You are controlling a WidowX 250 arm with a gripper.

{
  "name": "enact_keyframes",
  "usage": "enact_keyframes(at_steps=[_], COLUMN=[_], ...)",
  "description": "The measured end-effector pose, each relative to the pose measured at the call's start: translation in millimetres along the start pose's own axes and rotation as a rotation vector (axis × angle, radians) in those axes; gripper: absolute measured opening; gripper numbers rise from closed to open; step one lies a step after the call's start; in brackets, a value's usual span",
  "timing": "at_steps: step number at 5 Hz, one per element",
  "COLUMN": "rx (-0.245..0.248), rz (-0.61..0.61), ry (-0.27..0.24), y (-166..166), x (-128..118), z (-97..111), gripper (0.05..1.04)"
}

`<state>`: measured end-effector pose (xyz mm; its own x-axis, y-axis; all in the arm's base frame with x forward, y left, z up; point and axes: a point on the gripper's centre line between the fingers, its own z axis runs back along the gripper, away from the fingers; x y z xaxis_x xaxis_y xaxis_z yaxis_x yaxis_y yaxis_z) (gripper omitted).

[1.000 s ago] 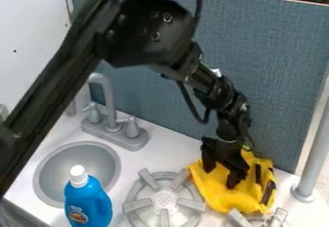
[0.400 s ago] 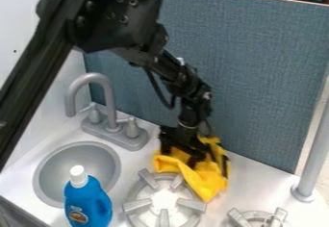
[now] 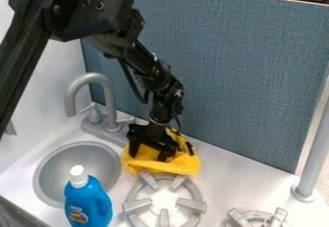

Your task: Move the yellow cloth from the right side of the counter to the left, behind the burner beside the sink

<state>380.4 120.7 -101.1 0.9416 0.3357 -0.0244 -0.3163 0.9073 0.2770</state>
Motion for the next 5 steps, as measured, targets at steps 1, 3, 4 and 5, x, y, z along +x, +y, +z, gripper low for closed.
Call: enact_keyframes(at_steps=[1, 3, 4, 5], rx=[-0.065, -0.38, -0.272, -0.054], rz=[0.019, 0.063, 0.107, -0.023], ry=[-0.01, -0.091, -0.025, 0.077], y=[0, -6, 3, -21], x=[-8, -31, -52, -94], z=[0, 59, 83, 101], gripper=[1.001, 1.001, 1.001, 1.0])
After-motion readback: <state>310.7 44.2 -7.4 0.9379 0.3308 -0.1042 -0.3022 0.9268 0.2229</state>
